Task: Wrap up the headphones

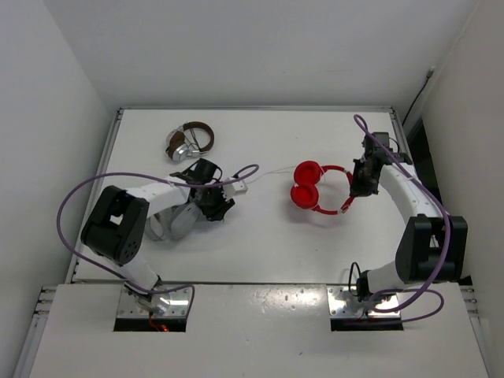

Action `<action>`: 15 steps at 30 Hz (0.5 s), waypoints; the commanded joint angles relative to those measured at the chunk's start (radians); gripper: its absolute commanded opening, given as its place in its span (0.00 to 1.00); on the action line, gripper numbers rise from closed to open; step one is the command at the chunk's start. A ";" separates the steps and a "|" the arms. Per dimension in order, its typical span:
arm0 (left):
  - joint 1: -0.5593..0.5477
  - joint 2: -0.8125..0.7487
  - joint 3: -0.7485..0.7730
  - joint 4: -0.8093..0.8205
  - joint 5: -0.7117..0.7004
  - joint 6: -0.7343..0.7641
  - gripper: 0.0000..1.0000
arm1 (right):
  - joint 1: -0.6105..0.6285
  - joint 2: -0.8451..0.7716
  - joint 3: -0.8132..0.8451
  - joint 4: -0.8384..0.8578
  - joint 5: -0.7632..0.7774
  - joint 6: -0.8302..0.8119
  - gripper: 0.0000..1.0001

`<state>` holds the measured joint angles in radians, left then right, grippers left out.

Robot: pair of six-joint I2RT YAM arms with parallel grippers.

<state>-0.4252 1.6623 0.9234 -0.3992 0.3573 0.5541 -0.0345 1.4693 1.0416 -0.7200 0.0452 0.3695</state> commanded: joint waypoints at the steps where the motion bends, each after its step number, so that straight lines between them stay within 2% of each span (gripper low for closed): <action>1: -0.020 -0.052 -0.020 0.016 -0.067 -0.134 0.46 | 0.005 -0.024 0.017 0.060 -0.022 0.028 0.00; 8: -0.058 -0.027 -0.020 0.025 -0.080 -0.247 0.44 | 0.005 -0.015 0.017 0.060 -0.022 0.028 0.00; 13: -0.079 -0.027 -0.011 0.046 -0.069 -0.380 0.46 | 0.005 -0.015 0.017 0.060 -0.031 0.028 0.00; 15: -0.092 -0.018 -0.011 0.046 -0.119 -0.419 0.46 | 0.005 -0.015 0.017 0.060 -0.031 0.028 0.00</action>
<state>-0.4896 1.6436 0.9104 -0.3695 0.2810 0.2493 -0.0345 1.4693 1.0416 -0.7116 0.0448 0.3706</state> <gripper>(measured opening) 0.455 0.024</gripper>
